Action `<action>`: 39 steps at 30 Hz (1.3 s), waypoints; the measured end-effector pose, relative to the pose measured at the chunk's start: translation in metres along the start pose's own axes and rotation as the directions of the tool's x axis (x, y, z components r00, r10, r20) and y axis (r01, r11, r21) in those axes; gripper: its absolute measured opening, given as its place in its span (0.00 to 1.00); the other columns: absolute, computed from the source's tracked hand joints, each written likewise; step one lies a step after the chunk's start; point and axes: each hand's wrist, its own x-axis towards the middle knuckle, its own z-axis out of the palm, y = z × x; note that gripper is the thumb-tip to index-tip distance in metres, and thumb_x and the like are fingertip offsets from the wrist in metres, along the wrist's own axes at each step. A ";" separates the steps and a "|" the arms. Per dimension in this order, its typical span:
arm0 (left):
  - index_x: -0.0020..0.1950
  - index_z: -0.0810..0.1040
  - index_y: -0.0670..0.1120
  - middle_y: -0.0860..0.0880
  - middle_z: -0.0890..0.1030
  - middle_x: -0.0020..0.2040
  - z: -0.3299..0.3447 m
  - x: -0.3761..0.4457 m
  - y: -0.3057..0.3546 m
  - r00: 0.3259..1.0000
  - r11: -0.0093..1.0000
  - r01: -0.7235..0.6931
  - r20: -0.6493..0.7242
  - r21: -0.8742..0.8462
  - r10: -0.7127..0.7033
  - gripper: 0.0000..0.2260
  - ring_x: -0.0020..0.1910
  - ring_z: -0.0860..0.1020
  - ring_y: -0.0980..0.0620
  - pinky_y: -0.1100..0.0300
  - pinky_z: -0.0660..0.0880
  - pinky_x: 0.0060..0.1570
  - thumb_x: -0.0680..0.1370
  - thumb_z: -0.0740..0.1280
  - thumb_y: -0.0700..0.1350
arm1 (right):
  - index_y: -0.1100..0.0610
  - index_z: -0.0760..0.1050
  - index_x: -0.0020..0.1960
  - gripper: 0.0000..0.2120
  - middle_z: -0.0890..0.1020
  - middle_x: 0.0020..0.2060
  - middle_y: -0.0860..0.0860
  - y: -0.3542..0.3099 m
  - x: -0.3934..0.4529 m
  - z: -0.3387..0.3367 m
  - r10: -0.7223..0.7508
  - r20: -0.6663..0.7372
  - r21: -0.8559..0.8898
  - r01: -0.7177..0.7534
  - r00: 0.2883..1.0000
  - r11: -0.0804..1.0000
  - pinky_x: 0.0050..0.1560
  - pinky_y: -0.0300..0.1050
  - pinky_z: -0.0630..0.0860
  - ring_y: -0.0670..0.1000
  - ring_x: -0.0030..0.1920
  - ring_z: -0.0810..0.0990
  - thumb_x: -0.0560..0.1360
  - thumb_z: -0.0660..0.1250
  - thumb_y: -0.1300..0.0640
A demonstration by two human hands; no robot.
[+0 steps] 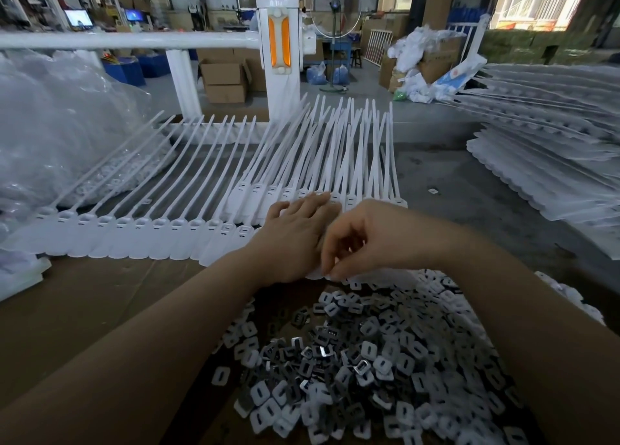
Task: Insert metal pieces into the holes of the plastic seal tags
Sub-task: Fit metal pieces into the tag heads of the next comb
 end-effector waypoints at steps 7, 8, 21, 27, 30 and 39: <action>0.80 0.49 0.51 0.51 0.47 0.81 0.004 0.002 -0.005 1.000 0.999 -0.016 -0.003 0.033 0.016 0.34 0.79 0.47 0.53 0.50 0.45 0.74 0.79 0.58 0.61 | 0.44 0.84 0.47 0.07 0.81 0.38 0.46 -0.003 0.008 0.012 0.003 0.122 -0.105 0.010 0.993 0.994 0.39 0.36 0.74 0.41 0.37 0.77 0.71 0.76 0.53; 0.80 0.49 0.51 0.51 0.47 0.81 0.004 0.003 -0.005 1.000 0.999 -0.017 -0.011 0.032 0.017 0.33 0.79 0.47 0.53 0.50 0.45 0.74 0.80 0.58 0.61 | 0.44 0.84 0.48 0.07 0.82 0.38 0.46 -0.004 0.008 0.012 0.002 0.123 -0.111 0.012 0.992 0.994 0.40 0.35 0.74 0.41 0.37 0.77 0.71 0.76 0.53; 0.79 0.55 0.54 0.51 0.53 0.80 0.003 0.003 0.000 0.998 0.999 0.013 -0.069 -0.040 -0.015 0.24 0.78 0.53 0.53 0.49 0.48 0.74 0.83 0.47 0.57 | 0.47 0.82 0.40 0.03 0.84 0.36 0.42 0.004 -0.006 -0.016 0.230 -0.312 0.046 -0.227 0.922 0.973 0.32 0.30 0.74 0.37 0.35 0.81 0.72 0.74 0.55; 0.79 0.54 0.53 0.52 0.52 0.80 0.003 0.003 0.000 0.998 0.999 0.025 -0.049 -0.029 -0.027 0.24 0.78 0.52 0.52 0.49 0.47 0.75 0.83 0.46 0.57 | 0.63 0.81 0.43 0.03 0.80 0.23 0.51 0.023 -0.022 -0.030 0.633 -0.283 0.367 -0.529 0.720 0.765 0.21 0.31 0.66 0.41 0.20 0.71 0.74 0.70 0.67; 0.79 0.54 0.52 0.52 0.52 0.80 0.004 0.002 0.000 0.999 0.999 0.022 -0.049 -0.034 -0.024 0.24 0.78 0.52 0.52 0.49 0.47 0.75 0.83 0.46 0.57 | 0.67 0.80 0.43 0.03 0.78 0.20 0.51 0.025 -0.026 -0.034 0.678 -0.234 0.404 -0.565 0.696 0.720 0.18 0.31 0.64 0.42 0.18 0.71 0.73 0.69 0.71; 0.79 0.56 0.53 0.52 0.52 0.80 0.004 0.001 0.000 0.998 0.999 0.029 -0.053 -0.040 -0.031 0.24 0.78 0.52 0.52 0.49 0.47 0.75 0.83 0.47 0.57 | 0.62 0.83 0.42 0.01 0.80 0.24 0.50 0.042 -0.027 -0.036 0.724 -0.191 0.326 -0.653 0.663 0.684 0.18 0.34 0.59 0.43 0.20 0.70 0.71 0.73 0.66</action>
